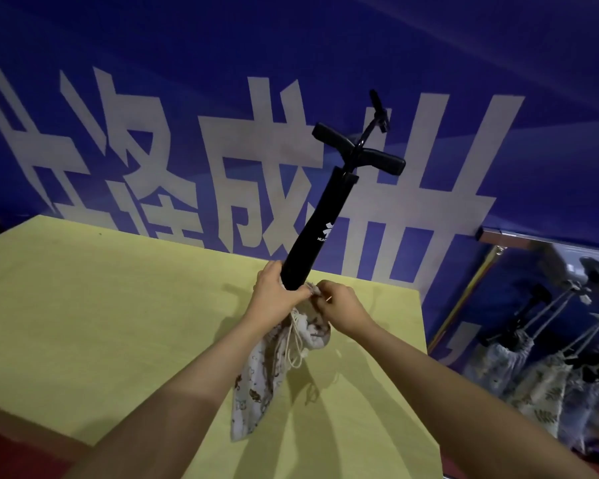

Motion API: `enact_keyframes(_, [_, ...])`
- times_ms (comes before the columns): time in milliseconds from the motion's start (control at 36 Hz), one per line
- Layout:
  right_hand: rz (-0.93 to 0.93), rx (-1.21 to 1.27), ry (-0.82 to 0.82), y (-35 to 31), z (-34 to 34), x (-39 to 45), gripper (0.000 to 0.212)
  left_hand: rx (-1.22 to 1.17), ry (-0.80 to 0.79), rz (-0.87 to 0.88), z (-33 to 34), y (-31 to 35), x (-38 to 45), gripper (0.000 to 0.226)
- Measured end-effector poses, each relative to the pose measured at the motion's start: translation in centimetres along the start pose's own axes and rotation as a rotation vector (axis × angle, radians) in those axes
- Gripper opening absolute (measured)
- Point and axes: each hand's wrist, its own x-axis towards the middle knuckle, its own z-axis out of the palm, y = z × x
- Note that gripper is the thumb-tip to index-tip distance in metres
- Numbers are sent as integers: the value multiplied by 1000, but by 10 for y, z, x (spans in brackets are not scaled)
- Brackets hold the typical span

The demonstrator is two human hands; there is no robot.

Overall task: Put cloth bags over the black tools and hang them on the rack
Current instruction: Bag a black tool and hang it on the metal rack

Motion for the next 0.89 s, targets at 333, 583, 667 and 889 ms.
enact_keyframes(333, [-31, -187, -87, 10, -21, -10, 18, 173, 159, 18, 10, -11, -1, 30])
enact_keyframes(583, [-203, -16, 260, -21, -28, -8, 35, 268, 174, 16, 14, -13, -6, 33])
enact_keyframes(667, [-139, 209, 254, -37, -28, -5, 31, 284, 167, 20, 17, -9, -7, 29])
enact_keyframes(889, [-70, 273, 321, -38, -26, 4, 32, 512, -2, 47, 7, -9, 3, 44])
